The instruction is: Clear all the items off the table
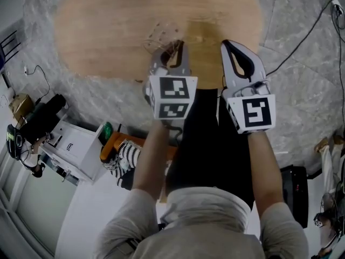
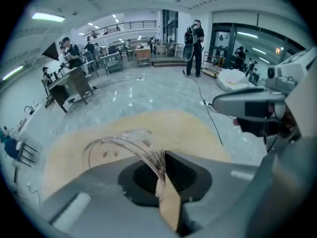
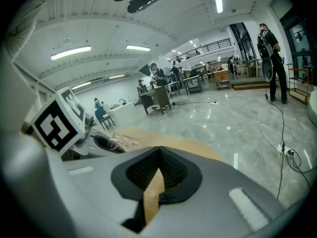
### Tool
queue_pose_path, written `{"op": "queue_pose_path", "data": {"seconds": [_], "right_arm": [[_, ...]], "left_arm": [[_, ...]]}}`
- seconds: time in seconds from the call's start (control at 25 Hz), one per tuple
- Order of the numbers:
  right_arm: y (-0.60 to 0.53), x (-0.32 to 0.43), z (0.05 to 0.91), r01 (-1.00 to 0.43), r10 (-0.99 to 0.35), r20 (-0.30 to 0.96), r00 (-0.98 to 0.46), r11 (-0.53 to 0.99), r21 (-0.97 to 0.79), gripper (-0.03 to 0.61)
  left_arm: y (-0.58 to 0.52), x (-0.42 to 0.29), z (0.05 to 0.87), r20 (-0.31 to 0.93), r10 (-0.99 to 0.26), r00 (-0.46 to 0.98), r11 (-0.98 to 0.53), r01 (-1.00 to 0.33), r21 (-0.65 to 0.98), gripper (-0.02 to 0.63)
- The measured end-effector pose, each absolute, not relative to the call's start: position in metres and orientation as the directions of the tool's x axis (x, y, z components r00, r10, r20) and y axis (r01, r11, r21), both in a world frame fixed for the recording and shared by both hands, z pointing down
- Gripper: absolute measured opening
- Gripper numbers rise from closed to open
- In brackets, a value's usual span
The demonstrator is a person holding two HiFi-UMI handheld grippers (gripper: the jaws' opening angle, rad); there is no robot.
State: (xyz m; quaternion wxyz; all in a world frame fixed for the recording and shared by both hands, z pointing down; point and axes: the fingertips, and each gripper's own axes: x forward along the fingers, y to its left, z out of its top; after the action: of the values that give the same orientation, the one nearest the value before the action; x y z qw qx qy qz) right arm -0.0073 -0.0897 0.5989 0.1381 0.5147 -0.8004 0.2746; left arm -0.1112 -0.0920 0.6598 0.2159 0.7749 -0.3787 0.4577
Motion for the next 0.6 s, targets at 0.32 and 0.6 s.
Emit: {"op": "queue_pose_path", "data": {"seconds": [0.32,0.6], "right_arm": [[-0.090,-0.006,0.557,-0.887,-0.774,0.438,-0.457,0.362,-0.287,0.006],[-0.094,-0.012,0.502,-0.864,-0.786,0.362,-0.501,0.430,-0.262,0.006]], "left_arm": [[-0.082,-0.097,0.598,0.785,-0.518,0.340,-0.536,-0.844,0.012,0.048],[-0.081,-0.093,0.531,0.686,-0.648,0.333,-0.442,-0.897,0.017,0.048]]}}
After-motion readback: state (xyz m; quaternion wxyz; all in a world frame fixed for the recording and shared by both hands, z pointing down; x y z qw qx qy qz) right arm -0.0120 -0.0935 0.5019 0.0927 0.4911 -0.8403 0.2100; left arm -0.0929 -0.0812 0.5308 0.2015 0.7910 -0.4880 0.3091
